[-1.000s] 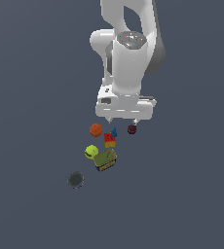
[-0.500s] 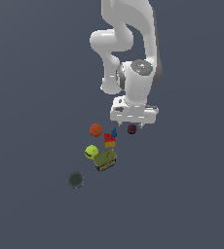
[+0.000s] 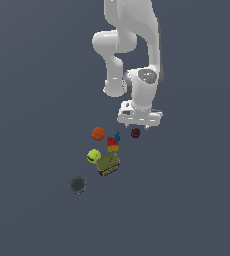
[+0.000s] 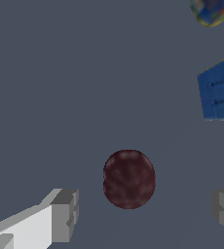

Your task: Pick up a designated object from a clutter of objects.

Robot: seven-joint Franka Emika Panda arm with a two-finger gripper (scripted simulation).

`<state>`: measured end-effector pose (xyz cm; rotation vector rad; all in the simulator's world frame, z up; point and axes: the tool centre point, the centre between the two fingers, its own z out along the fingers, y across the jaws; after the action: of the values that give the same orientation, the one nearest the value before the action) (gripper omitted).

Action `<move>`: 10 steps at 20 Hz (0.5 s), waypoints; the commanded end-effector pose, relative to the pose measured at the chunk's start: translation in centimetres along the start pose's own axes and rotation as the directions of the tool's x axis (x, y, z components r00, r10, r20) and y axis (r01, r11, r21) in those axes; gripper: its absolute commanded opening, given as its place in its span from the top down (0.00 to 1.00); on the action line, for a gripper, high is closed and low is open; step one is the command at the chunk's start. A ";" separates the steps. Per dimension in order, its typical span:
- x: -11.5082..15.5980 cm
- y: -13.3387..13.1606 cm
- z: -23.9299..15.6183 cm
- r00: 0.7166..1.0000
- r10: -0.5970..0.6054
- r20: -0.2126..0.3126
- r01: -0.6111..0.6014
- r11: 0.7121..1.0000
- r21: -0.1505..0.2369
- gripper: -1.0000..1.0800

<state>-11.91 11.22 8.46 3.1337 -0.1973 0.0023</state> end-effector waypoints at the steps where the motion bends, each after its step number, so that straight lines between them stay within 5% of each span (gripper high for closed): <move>1: -0.6 -0.2 0.4 1.000 0.002 0.001 -0.002 1.000 0.001 0.04; 10: -0.7 -0.2 1.1 1.000 0.002 0.002 -0.002 1.000 0.001 0.04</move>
<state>-12.56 11.49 7.63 3.1348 -0.2005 0.0001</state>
